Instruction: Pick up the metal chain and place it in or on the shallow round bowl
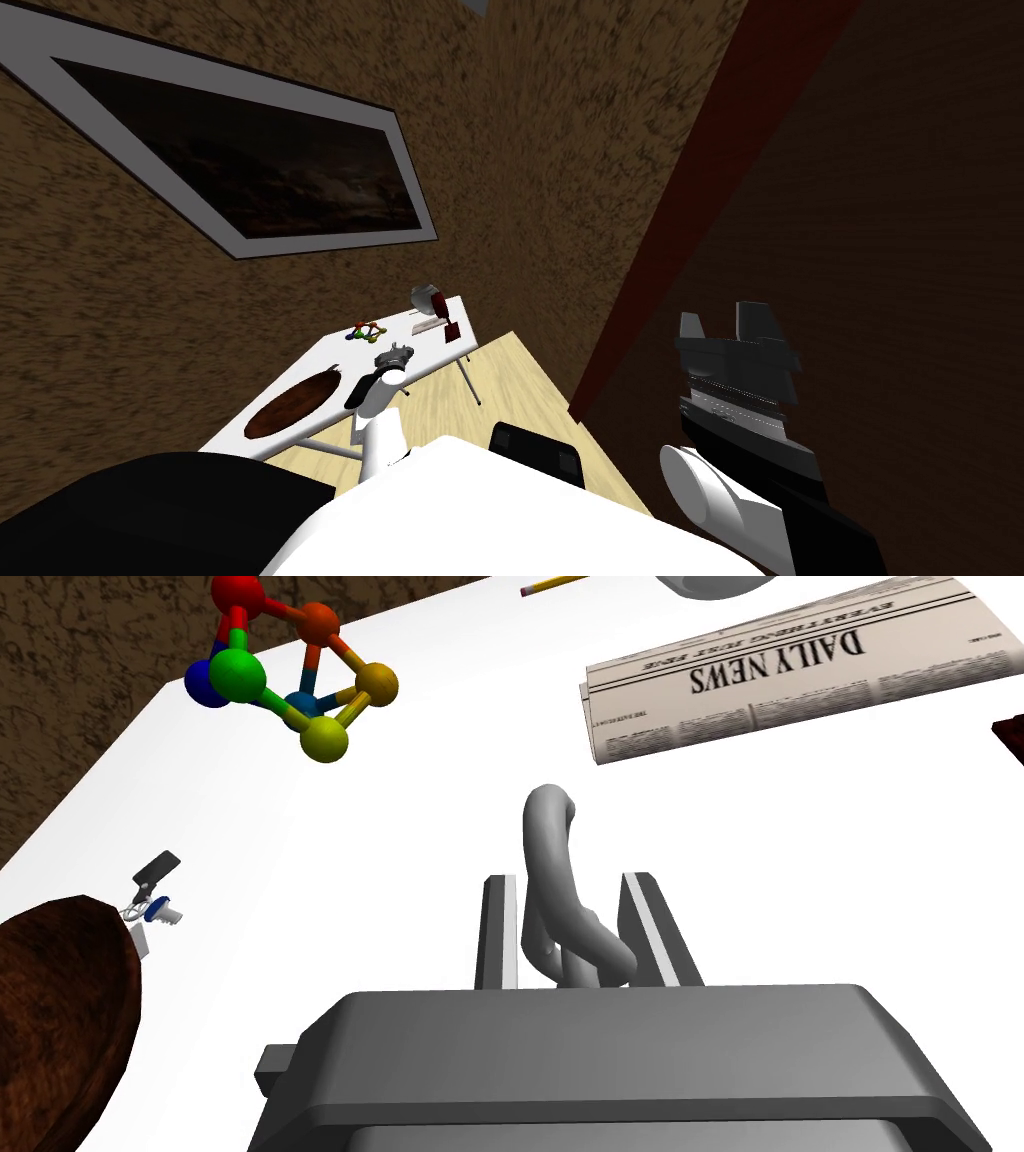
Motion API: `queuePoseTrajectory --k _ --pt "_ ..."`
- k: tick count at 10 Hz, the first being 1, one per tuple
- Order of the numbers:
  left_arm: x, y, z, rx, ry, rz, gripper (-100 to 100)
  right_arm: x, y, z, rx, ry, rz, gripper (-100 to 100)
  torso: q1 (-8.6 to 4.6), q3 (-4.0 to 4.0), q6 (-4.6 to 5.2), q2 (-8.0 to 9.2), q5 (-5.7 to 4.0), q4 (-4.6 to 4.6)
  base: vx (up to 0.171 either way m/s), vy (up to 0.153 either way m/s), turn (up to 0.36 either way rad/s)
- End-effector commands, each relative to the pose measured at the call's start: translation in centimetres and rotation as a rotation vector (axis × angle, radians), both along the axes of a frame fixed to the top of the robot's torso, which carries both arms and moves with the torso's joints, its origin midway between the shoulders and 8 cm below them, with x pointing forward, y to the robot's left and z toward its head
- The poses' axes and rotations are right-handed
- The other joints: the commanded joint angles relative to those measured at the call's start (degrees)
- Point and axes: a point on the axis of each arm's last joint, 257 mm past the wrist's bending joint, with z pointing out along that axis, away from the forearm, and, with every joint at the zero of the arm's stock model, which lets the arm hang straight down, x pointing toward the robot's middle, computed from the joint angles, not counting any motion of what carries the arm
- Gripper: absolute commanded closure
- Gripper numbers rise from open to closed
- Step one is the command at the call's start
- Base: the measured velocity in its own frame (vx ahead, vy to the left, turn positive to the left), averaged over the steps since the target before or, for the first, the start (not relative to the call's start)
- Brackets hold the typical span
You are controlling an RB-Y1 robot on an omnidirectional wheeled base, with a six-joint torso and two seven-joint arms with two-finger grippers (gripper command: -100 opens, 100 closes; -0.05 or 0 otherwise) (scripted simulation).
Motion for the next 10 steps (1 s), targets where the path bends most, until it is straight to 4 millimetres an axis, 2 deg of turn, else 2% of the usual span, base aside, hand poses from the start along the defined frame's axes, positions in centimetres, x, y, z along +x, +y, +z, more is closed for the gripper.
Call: queuePoseTrajectory --k 1,3,4,5,6,7,10 --pt "0.0 0.0 0.0 0.0 0.0 0.0 100 0.0 0.0 0.0 0.0 0.0 0.0 0 0.0 0.0 0.0 0.0 0.0 0.0 0.0 0.0 0.0" --pt "0.0 0.0 0.0 0.001 0.0 0.0 100 0.0 0.0 0.0 0.0 0.0 0.0 0 -0.02 0.0 0.0 0.0 0.01 0.0 0.0 0.0 0.0" --pt "0.0 0.0 0.0 0.001 0.0 0.0 0 0.0 0.0 0.0 0.0 0.0 0.0 0 -0.02 0.01 0.0 0.01 0.01 0.01 0.0 0.0 0.0" --pt "0.0 0.0 0.0 0.001 0.0 0.0 100 0.0 0.0 0.0 0.0 0.0 0.0 0 -0.02 0.01 0.0 0.01 0.01 0.01 0.0 0.0 0.0" --pt "0.0 0.0 0.0 0.001 0.001 0.0 0 0.0 0.0 0.0 0.0 0.0 0.0 0 -0.02 0.01 0.0 0.01 0.01 0.01 0.0 0.0 0.0" --pt "-0.2 1.3 2.0 0.032 -0.023 0.013 100 0.0 0.0 0.0 0.0 0.0 0.0 0 -0.02 0.01 0.0 0.01 0.01 0.01 0.029 -0.015 0.008" --pt "-0.6 3.4 5.5 0.08 -0.075 0.04 100 0.0 0.0 0.0 0.0 0.0 0.0 0 -0.14 -0.08 -0.02 -0.18 -0.1 0.0 0.064 -0.022 0.02"
